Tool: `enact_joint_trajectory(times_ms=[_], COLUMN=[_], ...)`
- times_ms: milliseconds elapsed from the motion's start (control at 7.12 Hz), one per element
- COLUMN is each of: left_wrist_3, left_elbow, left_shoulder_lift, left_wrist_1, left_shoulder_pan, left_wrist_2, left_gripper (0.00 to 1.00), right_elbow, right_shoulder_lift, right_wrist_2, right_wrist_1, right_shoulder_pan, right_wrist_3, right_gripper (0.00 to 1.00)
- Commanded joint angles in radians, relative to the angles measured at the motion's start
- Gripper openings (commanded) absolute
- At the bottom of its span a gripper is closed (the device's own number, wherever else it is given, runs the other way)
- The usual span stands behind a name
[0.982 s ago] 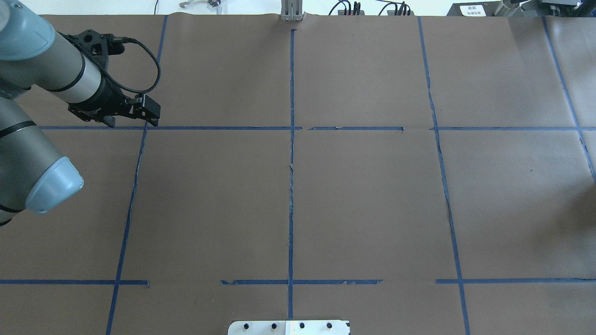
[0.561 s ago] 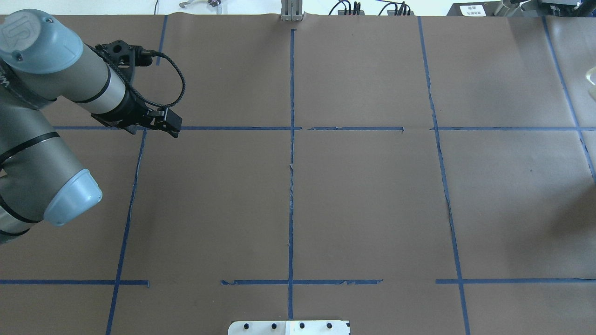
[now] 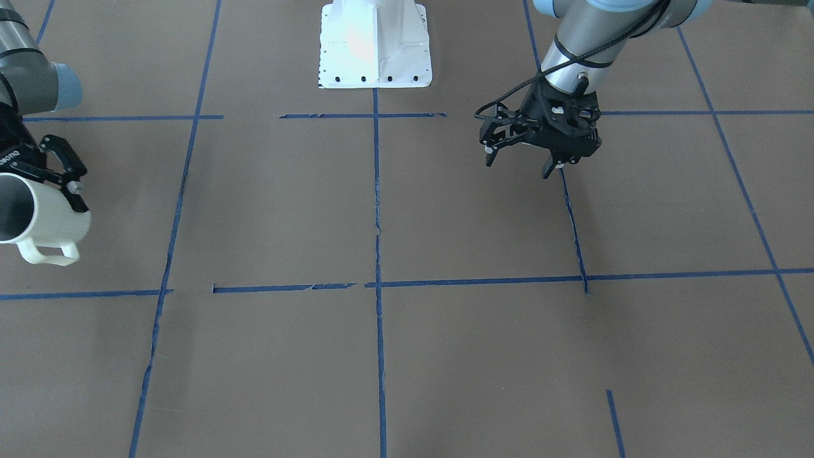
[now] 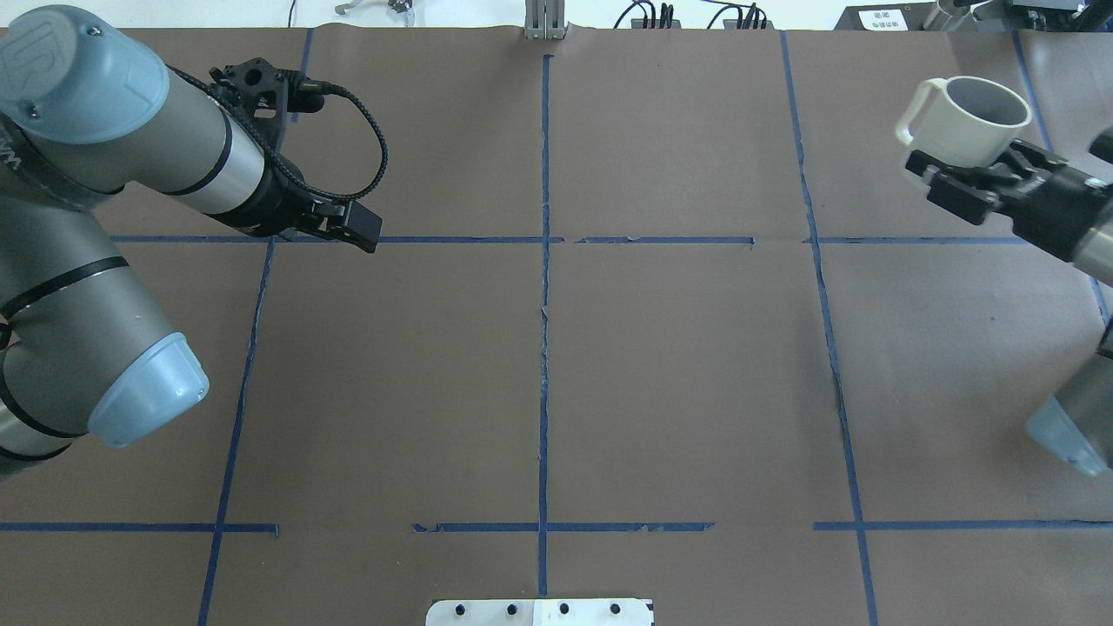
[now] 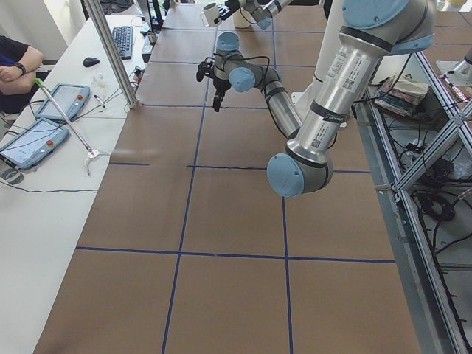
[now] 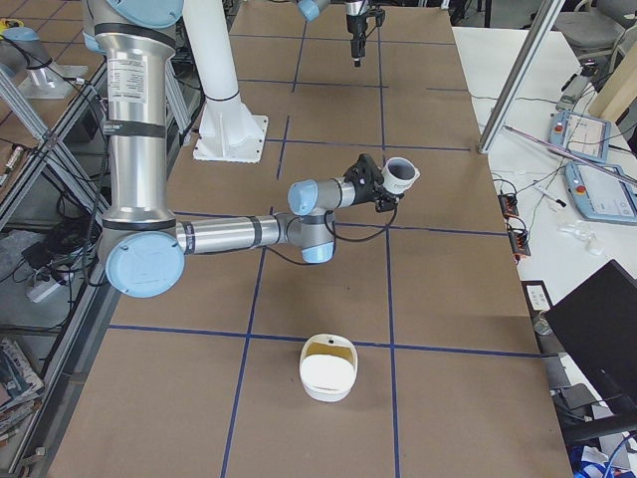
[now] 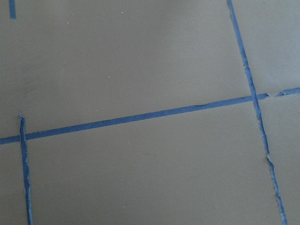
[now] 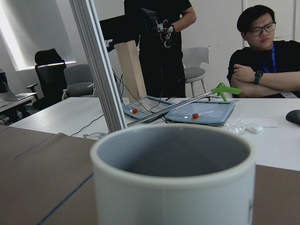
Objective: Left arm hands cup to right arm to dump lemon
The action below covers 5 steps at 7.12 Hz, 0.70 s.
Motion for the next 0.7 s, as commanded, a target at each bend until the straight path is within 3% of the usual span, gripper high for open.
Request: enact_joint_trajectory(times_ms=[0,140,421,561], left_wrist_3=[-0.048,-0.054,-0.113,-0.261], left_elbow=[-0.012,-0.015,-0.003,-0.001], left_shoulder_lift=[-0.042,-0.098,-0.137,-0.179], left_wrist_1=[0.132,0.221,0.231,0.221], left_shoulder_pan=[0.008,0.006,-0.008,-0.009], left_wrist_2=[0.001,0.001,-0.002,-0.004], left_gripper=[1.00,1.00,1.00,1.00], right_elbow=[-0.009,-0.041,-0.192,-0.204], right_shoulder_lift=[0.191,0.276,0.477,0.503], right_wrist_2=[-0.093,-0.218,-0.557,-0.580], right_wrist_1=[-0.217,-0.230,-0.234,-0.237], right_shoulder_pan=[-0.086,-0.195,-0.393,-0.417], right_wrist_3=[-0.297,-0.402,-0.409,-0.409], right_gripper=[0.16,0.19,0.19,0.20])
